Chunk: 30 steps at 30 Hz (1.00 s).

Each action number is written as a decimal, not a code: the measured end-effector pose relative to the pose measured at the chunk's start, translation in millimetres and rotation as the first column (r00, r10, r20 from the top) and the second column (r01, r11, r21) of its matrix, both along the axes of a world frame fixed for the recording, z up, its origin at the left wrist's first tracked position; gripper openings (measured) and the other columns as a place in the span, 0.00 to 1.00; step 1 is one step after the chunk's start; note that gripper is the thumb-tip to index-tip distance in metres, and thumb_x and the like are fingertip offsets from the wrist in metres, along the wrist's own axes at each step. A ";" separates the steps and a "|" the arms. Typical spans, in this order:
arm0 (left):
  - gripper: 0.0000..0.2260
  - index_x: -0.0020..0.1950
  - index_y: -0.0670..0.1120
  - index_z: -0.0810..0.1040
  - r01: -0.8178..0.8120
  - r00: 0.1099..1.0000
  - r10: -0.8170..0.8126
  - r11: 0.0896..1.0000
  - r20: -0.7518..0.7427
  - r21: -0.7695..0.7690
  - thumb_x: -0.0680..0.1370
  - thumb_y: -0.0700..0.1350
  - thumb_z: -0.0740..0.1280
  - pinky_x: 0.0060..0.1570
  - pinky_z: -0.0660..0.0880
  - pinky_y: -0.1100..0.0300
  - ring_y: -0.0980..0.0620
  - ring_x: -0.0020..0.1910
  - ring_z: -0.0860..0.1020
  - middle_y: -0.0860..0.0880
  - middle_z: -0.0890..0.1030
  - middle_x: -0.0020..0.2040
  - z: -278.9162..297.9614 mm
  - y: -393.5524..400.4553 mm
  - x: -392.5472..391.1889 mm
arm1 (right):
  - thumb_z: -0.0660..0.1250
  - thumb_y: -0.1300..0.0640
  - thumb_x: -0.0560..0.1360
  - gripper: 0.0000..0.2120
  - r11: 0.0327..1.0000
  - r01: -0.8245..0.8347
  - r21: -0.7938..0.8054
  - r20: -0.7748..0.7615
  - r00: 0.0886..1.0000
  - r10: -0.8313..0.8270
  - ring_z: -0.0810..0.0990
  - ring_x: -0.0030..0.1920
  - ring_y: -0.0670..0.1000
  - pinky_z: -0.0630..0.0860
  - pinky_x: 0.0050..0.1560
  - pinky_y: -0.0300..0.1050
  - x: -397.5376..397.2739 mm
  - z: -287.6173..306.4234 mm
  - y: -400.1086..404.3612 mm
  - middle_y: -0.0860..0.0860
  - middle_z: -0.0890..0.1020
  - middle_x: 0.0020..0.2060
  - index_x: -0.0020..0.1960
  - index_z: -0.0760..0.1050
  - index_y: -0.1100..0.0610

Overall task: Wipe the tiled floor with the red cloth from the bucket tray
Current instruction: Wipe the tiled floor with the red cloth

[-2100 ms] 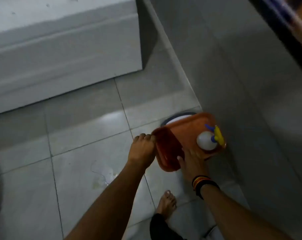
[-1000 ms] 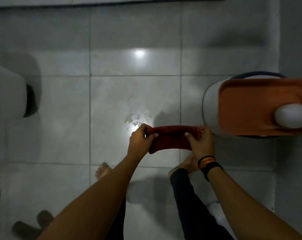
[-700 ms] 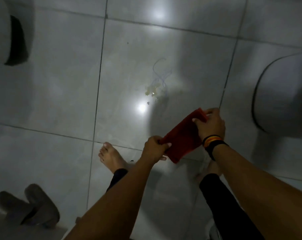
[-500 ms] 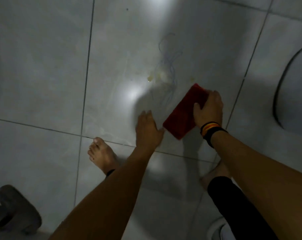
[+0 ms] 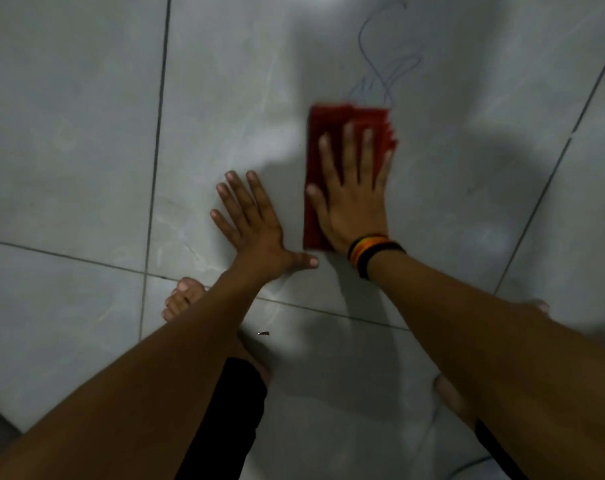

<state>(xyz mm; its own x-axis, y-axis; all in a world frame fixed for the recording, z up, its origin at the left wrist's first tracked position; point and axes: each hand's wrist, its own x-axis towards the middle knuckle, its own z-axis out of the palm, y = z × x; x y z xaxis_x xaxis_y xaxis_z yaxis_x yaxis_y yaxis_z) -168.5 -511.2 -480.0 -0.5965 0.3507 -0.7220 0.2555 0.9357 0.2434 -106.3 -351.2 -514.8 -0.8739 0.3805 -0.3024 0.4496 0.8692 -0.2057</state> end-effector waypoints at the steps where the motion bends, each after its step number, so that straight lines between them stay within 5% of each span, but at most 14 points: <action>1: 0.81 0.82 0.39 0.29 -0.001 1.000 0.002 1.000 0.017 -0.004 0.52 0.77 0.77 0.70 0.24 0.33 0.28 0.80 0.30 0.31 0.30 0.81 4.8 1.4 -1.0 | 0.53 0.39 0.84 0.32 0.991 -0.134 -0.031 0.007 0.991 0.134 0.50 0.82 0.65 0.46 0.78 0.73 17.3 3.8 -4.6 0.60 0.52 0.83 0.84 0.51 0.51; 4: 0.79 0.82 0.41 0.28 -0.018 0.998 0.016 0.999 0.064 0.034 0.56 0.70 0.82 0.74 0.28 0.31 0.32 0.80 0.27 0.35 0.27 0.81 24.5 5.2 -7.5 | 0.53 0.39 0.83 0.33 0.973 -0.219 -0.078 0.131 0.965 0.228 0.46 0.83 0.59 0.50 0.78 0.70 82.7 25.6 8.4 0.55 0.50 0.84 0.84 0.47 0.47; 9: 0.78 0.83 0.39 0.31 -0.109 0.994 0.110 0.992 -0.002 0.056 0.56 0.67 0.83 0.73 0.28 0.34 0.31 0.81 0.29 0.33 0.30 0.82 39.3 26.3 -37.8 | 0.46 0.39 0.82 0.34 0.980 0.198 -0.037 0.362 0.916 -0.171 0.39 0.83 0.57 0.45 0.79 0.69 102.9 44.7 53.3 0.53 0.40 0.83 0.83 0.39 0.47; 14: 0.83 0.82 0.37 0.31 -0.069 0.998 0.069 0.998 -0.012 0.015 0.50 0.72 0.82 0.73 0.32 0.27 0.28 0.80 0.30 0.30 0.30 0.81 14.6 49.4 -71.0 | 0.48 0.35 0.81 0.39 0.835 0.551 0.015 0.111 0.829 -0.549 0.42 0.82 0.67 0.43 0.77 0.73 -30.4 11.2 85.9 0.62 0.45 0.83 0.84 0.45 0.56; 16: 0.83 0.82 0.37 0.31 -0.063 0.998 0.063 0.998 -0.027 0.004 0.49 0.73 0.82 0.72 0.32 0.27 0.26 0.80 0.31 0.29 0.31 0.81 8.3 51.4 -72.8 | 0.48 0.34 0.81 0.38 0.887 0.454 0.085 0.023 0.889 -0.458 0.49 0.81 0.69 0.45 0.77 0.74 -67.9 -0.9 73.8 0.63 0.52 0.82 0.83 0.52 0.55; 18: 0.83 0.81 0.36 0.30 -0.049 0.999 0.049 0.999 0.009 0.007 0.50 0.72 0.82 0.71 0.31 0.26 0.25 0.79 0.29 0.29 0.30 0.80 13.5 52.0 -75.7 | 0.50 0.36 0.83 0.35 0.982 0.169 0.082 -0.017 0.986 -0.168 0.51 0.81 0.69 0.45 0.77 0.74 -68.1 -1.5 58.4 0.63 0.55 0.82 0.83 0.54 0.54; 20: 0.83 0.81 0.37 0.28 -0.018 0.998 0.018 1.000 0.061 0.006 0.51 0.71 0.83 0.70 0.30 0.24 0.25 0.77 0.27 0.29 0.27 0.79 22.5 53.9 -82.6 | 0.53 0.38 0.83 0.33 0.985 -0.168 0.025 -0.016 0.986 0.169 0.50 0.82 0.67 0.47 0.78 0.73 -31.9 6.7 54.1 0.61 0.53 0.82 0.83 0.53 0.53; 22: 0.84 0.79 0.38 0.25 -0.020 0.991 0.024 0.999 0.134 -0.031 0.51 0.70 0.84 0.71 0.30 0.24 0.26 0.76 0.24 0.30 0.24 0.78 31.0 58.2 -88.6 | 0.54 0.39 0.83 0.33 0.953 -0.301 -0.036 0.051 0.952 0.303 0.48 0.83 0.63 0.49 0.79 0.70 19.1 18.2 64.1 0.57 0.51 0.83 0.84 0.50 0.50; 26: 0.85 0.78 0.39 0.22 -0.054 0.982 0.073 0.992 0.175 -0.114 0.51 0.69 0.84 0.72 0.30 0.25 0.28 0.77 0.23 0.31 0.22 0.77 36.7 67.7 -88.2 | 0.48 0.37 0.83 0.34 0.987 0.161 -0.017 0.248 0.957 -0.152 0.41 0.83 0.59 0.43 0.80 0.69 52.0 30.5 111.3 0.53 0.42 0.83 0.84 0.42 0.47; 30: 0.83 0.80 0.38 0.26 -0.107 0.991 0.112 0.992 0.078 -0.071 0.52 0.67 0.85 0.71 0.28 0.29 0.27 0.78 0.27 0.31 0.26 0.80 18.3 61.6 -81.1 | 0.47 0.36 0.82 0.37 0.857 0.515 0.017 0.127 0.849 -0.513 0.39 0.82 0.64 0.42 0.78 0.72 -59.3 12.4 144.8 0.59 0.41 0.83 0.84 0.41 0.53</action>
